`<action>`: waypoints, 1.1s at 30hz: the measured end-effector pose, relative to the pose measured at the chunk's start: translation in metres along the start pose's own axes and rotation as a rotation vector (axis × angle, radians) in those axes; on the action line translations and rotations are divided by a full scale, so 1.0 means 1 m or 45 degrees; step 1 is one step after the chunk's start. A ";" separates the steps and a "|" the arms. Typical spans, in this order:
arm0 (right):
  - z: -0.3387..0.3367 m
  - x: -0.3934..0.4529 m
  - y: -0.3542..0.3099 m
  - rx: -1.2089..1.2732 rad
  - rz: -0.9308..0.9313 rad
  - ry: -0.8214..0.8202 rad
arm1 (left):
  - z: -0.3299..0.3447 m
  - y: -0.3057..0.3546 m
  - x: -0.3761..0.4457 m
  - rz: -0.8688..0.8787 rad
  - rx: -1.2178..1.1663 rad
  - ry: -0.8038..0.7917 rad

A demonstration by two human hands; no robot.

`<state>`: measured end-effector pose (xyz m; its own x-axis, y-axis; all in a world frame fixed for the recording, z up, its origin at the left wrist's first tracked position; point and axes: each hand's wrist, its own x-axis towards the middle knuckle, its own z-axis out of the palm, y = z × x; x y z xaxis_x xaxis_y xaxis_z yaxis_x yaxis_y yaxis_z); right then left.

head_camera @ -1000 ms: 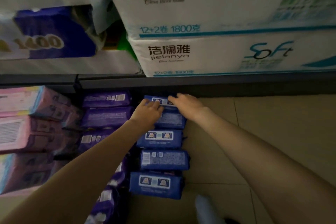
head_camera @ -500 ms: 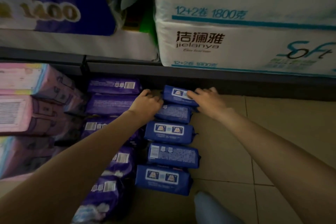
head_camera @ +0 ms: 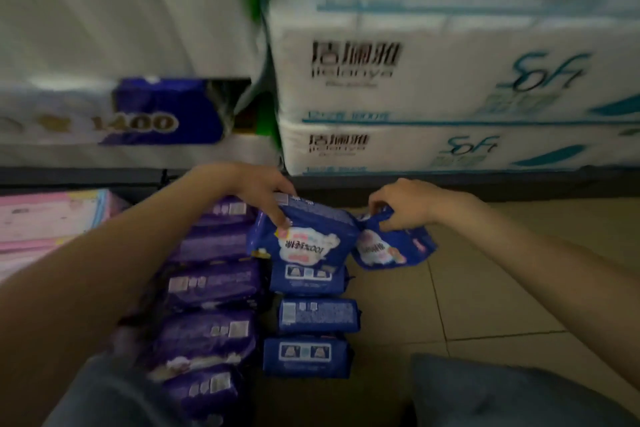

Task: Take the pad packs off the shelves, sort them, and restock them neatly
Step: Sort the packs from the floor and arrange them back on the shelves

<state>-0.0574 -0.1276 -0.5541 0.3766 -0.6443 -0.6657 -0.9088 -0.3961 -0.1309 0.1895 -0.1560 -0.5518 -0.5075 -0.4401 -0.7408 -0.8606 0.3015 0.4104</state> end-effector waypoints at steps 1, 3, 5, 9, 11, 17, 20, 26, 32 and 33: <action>-0.021 -0.018 -0.006 -0.001 -0.017 -0.001 | -0.018 0.009 -0.020 0.046 0.003 -0.035; -0.063 -0.053 -0.021 0.022 -0.031 0.048 | -0.052 0.029 -0.062 0.124 0.031 -0.004; -0.109 -0.090 -0.039 0.091 -0.036 0.147 | -0.081 0.047 -0.107 0.179 0.064 0.054; -0.205 -0.173 -0.080 0.218 -0.087 0.490 | -0.128 0.079 -0.220 0.358 0.076 0.277; -0.248 -0.213 -0.104 0.275 -0.126 0.726 | -0.146 0.087 -0.276 0.453 -0.025 0.472; -0.321 -0.281 -0.147 0.514 -0.442 1.232 | -0.189 0.095 -0.391 0.677 -0.204 1.013; -0.344 -0.280 -0.148 0.513 -0.531 1.504 | -0.201 0.086 -0.416 0.735 -0.344 1.191; -0.398 -0.214 -0.139 0.190 -0.410 1.852 | -0.218 0.048 -0.439 0.617 -0.530 1.609; -0.439 -0.142 -0.140 -0.033 -0.266 1.744 | -0.243 0.026 -0.424 0.436 -0.842 1.938; -0.445 -0.134 -0.139 -0.112 -0.227 1.698 | -0.248 0.025 -0.418 0.415 -0.848 1.937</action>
<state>0.0984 -0.2772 -0.1197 0.4187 -0.7002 0.5783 -0.8342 -0.5482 -0.0597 0.3696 -0.1744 -0.0998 0.1084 -0.9117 0.3963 -0.3857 0.3288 0.8620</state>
